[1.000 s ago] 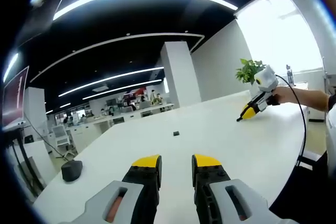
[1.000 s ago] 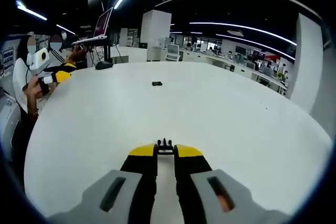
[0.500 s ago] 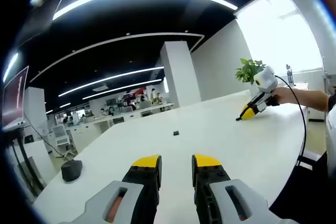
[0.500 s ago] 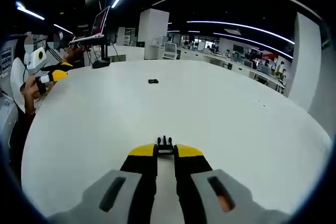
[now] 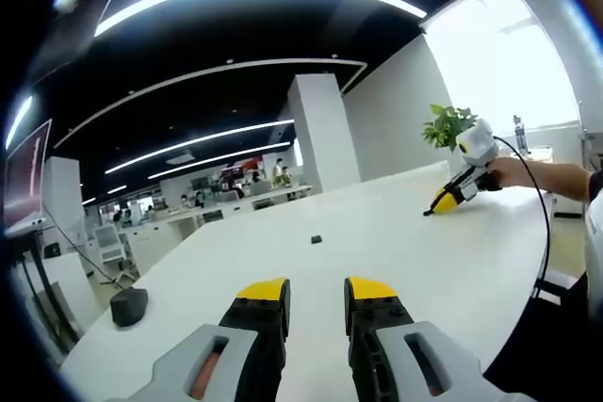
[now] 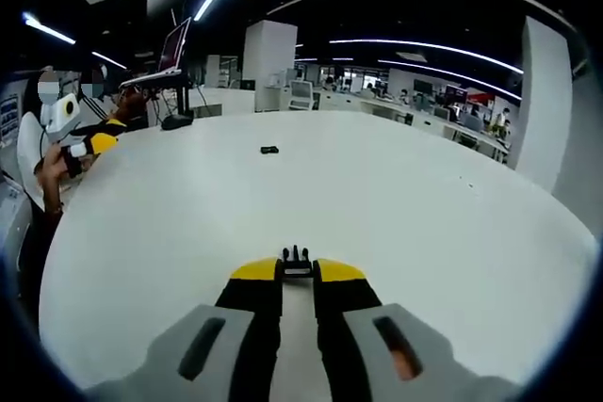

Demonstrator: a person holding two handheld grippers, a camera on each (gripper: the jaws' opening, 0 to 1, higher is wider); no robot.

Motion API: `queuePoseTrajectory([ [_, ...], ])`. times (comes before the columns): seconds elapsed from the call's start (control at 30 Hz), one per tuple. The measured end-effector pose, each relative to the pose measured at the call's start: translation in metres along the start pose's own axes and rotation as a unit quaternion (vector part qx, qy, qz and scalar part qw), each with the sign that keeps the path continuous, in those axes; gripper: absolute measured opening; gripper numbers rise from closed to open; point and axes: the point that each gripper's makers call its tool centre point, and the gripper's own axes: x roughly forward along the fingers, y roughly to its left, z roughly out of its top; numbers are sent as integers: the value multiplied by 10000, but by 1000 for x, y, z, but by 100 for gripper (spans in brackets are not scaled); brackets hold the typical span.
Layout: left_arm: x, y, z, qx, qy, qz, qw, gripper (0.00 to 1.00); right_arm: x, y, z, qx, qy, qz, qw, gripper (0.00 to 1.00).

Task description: Snap the two parts of the plastic buckle together until the buckle closes and remains connected.

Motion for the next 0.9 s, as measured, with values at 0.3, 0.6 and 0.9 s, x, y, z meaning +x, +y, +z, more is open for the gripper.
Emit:
queuePoseTrajectory([
  [0.3, 2, -6, 7, 77, -43, -84, 9999, 23, -1, 0, 2, 17, -64, -25, 10000, 14],
  [0.6, 13, 1, 4, 55, 82, -49, 9999, 22, -4, 1, 4, 33, -144, -45, 9999, 14],
  [0.9, 23, 4, 4, 118, 170, -87, 9997, 22, -5, 2, 7, 54, -223, -23, 9997, 14],
])
